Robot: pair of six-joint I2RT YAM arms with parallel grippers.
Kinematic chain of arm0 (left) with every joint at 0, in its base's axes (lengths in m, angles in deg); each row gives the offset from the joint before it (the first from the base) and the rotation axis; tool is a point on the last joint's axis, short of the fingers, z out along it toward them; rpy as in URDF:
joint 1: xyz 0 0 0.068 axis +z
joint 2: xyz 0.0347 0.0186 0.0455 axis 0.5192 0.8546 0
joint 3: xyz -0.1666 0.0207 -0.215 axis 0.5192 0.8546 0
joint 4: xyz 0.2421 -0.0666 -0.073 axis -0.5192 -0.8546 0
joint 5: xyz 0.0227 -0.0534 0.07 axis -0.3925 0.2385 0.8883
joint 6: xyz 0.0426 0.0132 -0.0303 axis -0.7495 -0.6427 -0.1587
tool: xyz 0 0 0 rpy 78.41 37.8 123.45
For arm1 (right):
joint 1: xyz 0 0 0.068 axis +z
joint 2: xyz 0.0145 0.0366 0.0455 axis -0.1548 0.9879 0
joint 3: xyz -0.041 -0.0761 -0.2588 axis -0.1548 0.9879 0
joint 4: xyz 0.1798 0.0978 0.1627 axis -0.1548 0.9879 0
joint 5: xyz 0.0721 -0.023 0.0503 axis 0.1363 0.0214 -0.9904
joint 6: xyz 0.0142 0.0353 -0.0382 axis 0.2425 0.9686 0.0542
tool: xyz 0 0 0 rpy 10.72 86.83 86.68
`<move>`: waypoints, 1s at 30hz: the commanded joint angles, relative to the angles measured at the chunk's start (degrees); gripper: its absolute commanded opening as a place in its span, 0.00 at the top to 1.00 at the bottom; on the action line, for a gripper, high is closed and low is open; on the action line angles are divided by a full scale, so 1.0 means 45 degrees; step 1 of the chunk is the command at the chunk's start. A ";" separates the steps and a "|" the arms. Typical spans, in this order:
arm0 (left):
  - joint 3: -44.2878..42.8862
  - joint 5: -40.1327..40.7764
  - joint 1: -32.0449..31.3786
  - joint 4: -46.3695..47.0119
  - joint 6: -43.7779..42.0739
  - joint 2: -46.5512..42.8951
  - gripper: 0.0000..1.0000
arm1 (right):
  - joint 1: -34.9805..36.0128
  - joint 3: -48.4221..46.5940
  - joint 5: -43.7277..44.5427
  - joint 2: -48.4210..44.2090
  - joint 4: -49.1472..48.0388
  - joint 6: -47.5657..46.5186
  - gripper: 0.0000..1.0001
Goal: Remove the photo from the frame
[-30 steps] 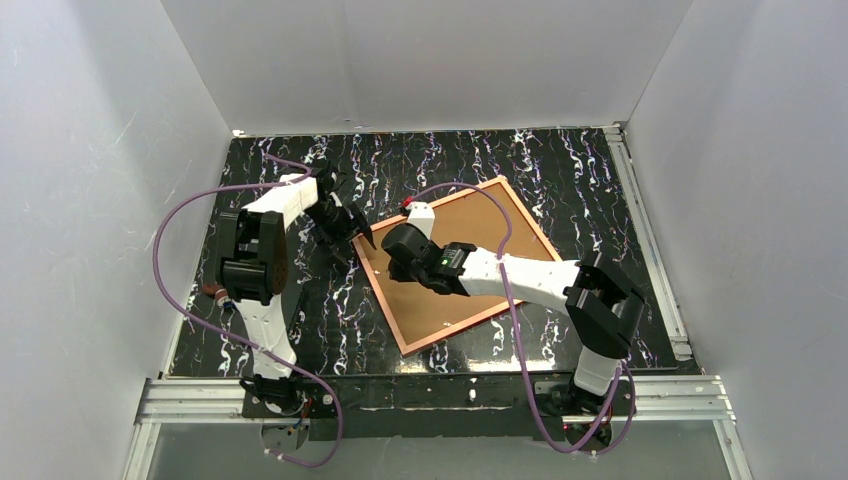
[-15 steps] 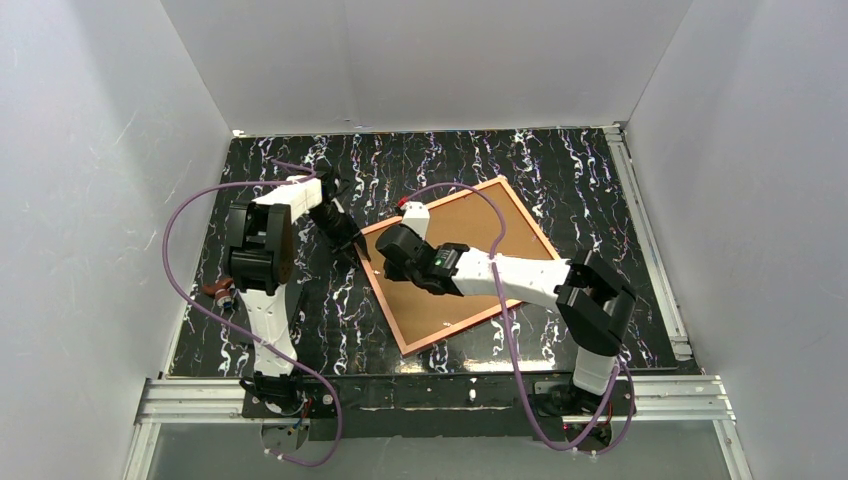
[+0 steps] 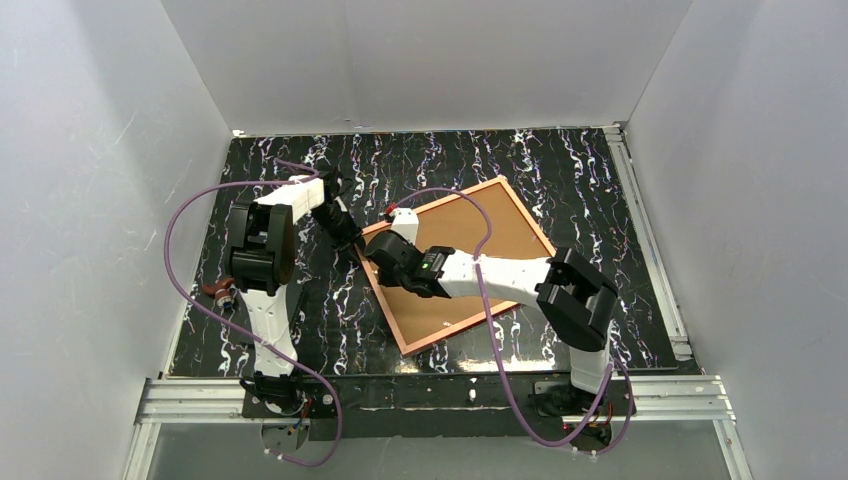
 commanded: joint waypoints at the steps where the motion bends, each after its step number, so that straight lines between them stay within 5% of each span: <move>1: 0.0116 0.0297 0.0036 -0.1748 0.0151 -0.0204 1.00 | 0.0167 -0.0847 0.0502 0.0215 0.0033 0.0157 0.99; 30: -0.0389 0.0592 -0.0042 -0.2691 -0.0429 0.0024 1.00 | -0.0116 -0.2659 0.2737 0.1078 0.1326 -0.1529 0.99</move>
